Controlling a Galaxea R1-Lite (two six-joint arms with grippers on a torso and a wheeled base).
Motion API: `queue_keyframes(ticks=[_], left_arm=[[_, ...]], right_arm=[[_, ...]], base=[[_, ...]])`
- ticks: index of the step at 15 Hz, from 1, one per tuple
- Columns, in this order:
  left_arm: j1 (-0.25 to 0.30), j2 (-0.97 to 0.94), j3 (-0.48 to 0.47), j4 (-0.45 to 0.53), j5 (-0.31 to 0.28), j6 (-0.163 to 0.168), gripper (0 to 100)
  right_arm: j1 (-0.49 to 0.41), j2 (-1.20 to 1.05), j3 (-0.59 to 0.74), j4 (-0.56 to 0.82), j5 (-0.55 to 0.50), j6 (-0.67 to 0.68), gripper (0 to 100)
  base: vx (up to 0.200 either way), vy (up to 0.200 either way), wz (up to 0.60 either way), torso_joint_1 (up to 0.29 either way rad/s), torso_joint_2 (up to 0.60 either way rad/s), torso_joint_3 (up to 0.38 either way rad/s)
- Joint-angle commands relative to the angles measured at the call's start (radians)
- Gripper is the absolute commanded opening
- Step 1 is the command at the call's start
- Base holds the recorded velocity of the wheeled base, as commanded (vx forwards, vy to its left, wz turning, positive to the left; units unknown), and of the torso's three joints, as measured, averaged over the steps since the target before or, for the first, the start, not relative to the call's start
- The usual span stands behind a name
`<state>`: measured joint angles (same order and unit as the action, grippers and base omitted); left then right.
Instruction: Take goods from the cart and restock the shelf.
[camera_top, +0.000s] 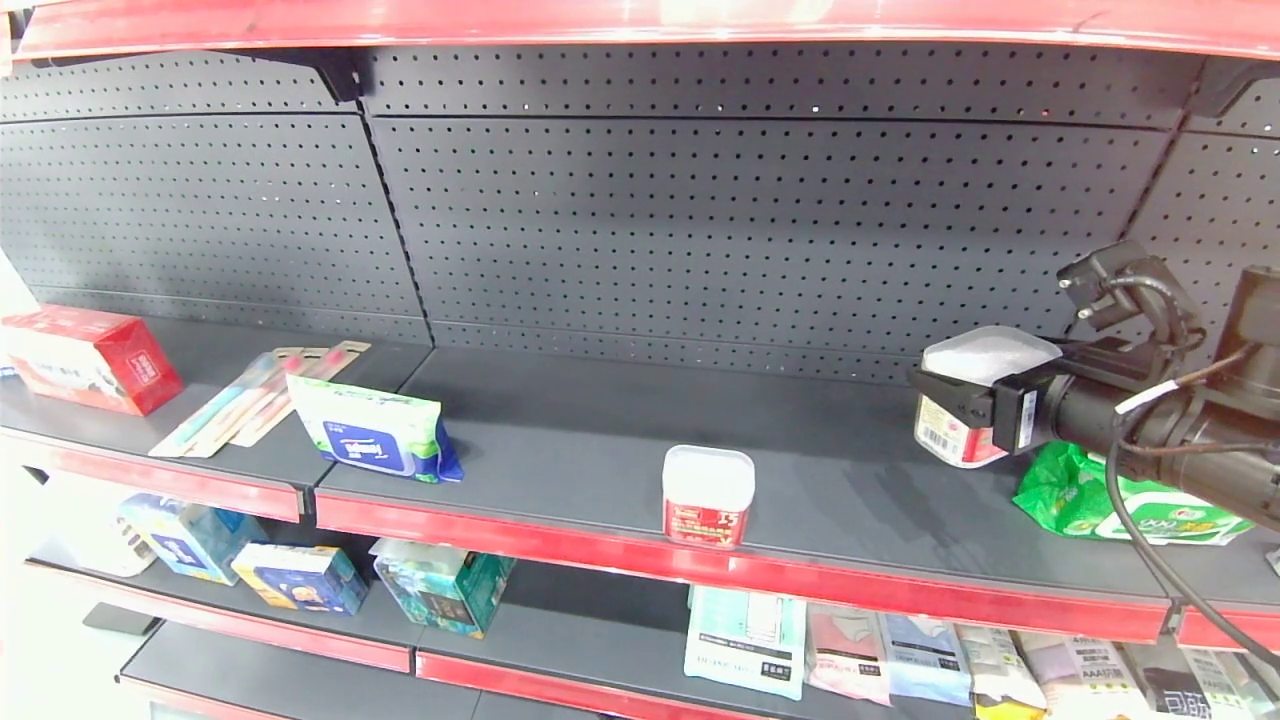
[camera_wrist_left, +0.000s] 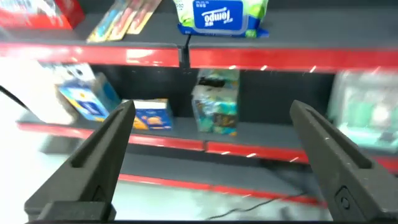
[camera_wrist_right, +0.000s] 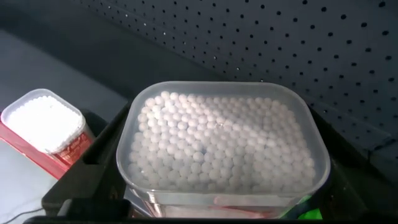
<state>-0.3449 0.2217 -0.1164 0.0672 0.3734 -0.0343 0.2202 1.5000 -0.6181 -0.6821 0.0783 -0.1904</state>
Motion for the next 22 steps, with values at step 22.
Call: queue_keyframes(ticks=[22], left_arm=[[0.346, -0.222, 0.116, -0.069, -0.332, 0.04, 100]], right_arm=[[-0.016, -0.011, 0.015, 0.0, -0.002, 0.039, 0]], base=[[0.0, 0.0, 0.0, 0.0, 0.0, 0.0]])
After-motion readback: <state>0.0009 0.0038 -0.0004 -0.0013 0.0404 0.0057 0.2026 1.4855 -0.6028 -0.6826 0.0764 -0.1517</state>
